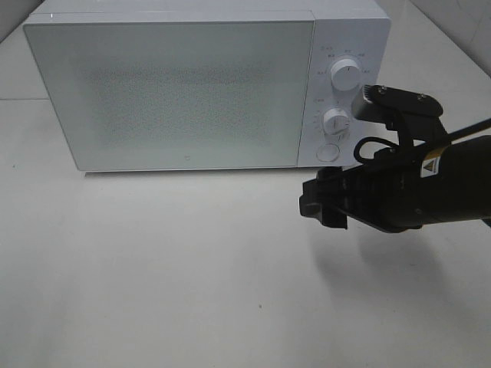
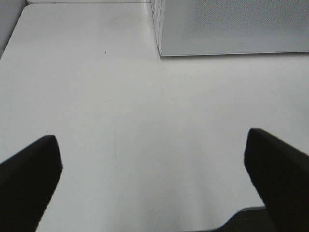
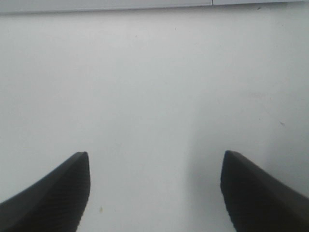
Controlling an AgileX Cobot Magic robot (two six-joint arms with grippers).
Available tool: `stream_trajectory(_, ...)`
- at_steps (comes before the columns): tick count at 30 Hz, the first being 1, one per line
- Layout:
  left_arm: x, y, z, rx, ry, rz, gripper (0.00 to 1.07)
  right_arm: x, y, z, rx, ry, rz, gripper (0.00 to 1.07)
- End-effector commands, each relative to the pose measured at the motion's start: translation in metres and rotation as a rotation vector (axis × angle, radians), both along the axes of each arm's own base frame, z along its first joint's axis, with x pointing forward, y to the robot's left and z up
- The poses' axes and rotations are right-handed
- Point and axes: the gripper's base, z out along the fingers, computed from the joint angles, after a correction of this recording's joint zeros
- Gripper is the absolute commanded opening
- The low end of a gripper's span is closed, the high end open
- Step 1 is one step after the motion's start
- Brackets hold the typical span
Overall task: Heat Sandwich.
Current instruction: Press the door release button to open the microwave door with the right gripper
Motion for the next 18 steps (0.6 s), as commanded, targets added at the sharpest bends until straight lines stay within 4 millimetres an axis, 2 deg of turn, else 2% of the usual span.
stream_trajectory(1, -0.002, -0.001, 0.0, -0.009, -0.02, 0.003, 0.98, -0.01, -0.006, 0.012, -0.102, 0.025, 0.102, 0.74)
stream_trajectory(8, -0.002, -0.001, 0.0, -0.009, -0.02, 0.003, 0.98, -0.029, -0.02, 0.039, -0.206, 0.069, 0.168, 0.74)
stream_trajectory(12, -0.002, -0.001, 0.0, -0.009, -0.02, 0.003, 0.98, -0.058, -0.041, 0.063, -0.26, 0.08, 0.19, 0.74)
stream_trajectory(13, -0.002, -0.001, 0.0, -0.009, -0.02, 0.003, 0.98, -0.058, -0.041, 0.063, -0.26, 0.08, 0.19, 0.74)
stream_trajectory(16, -0.002, -0.001, 0.0, -0.009, -0.02, 0.003, 0.98, -0.074, -0.051, 0.075, -0.268, 0.072, 0.192, 0.74)
stream_trajectory(17, -0.002, -0.001, 0.0, -0.009, -0.02, 0.003, 0.98, -0.086, -0.059, 0.083, -0.26, 0.051, 0.189, 0.74)
stream_trajectory(18, -0.002, -0.001, 0.0, -0.009, -0.02, 0.003, 0.98, -0.086, -0.059, 0.083, -0.26, 0.051, 0.189, 0.74)
